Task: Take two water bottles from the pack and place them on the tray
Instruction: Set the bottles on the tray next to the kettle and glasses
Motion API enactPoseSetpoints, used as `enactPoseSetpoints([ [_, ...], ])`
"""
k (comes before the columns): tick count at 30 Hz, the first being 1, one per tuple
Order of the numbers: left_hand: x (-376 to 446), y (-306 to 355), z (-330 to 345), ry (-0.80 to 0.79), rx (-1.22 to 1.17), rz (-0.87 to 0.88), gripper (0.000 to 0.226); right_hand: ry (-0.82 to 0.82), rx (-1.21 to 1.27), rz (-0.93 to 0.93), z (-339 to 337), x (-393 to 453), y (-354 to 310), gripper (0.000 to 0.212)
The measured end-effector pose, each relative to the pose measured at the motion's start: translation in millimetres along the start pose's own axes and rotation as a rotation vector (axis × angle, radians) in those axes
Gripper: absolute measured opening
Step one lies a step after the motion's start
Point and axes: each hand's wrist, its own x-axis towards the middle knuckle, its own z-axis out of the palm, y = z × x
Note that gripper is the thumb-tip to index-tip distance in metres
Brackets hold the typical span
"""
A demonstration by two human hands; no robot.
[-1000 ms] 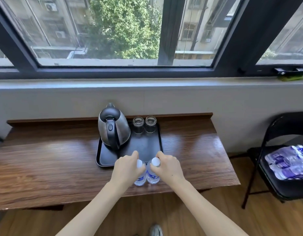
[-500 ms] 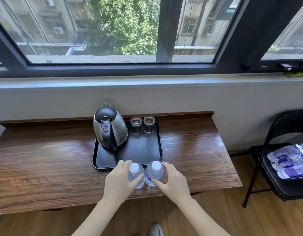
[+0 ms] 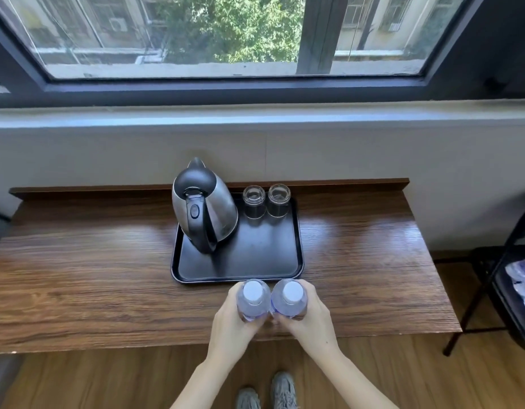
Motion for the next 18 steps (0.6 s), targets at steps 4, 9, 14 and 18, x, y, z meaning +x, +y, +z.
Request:
enactPoseSetpoints([
  [4, 4, 6, -3, 0.008, -0.011, 0.022, 0.062, 0.007, 0.008, -0.008, -2, 2, -2, 0.068],
  [9, 8, 24, -10, 0.046, -0.003, 0.068, 0.062, 0.037, 0.003, -0.032, -11, 10, -13, 0.064],
  [14, 32, 51, -22, 0.090, -0.015, 0.136, 0.063, 0.098, 0.025, -0.076, -26, 38, -34, 0.063],
  [18, 67, 71, -27, 0.107, -0.042, 0.149, 0.058, 0.132, 0.047, -0.111, -33, 71, -51, 0.061],
])
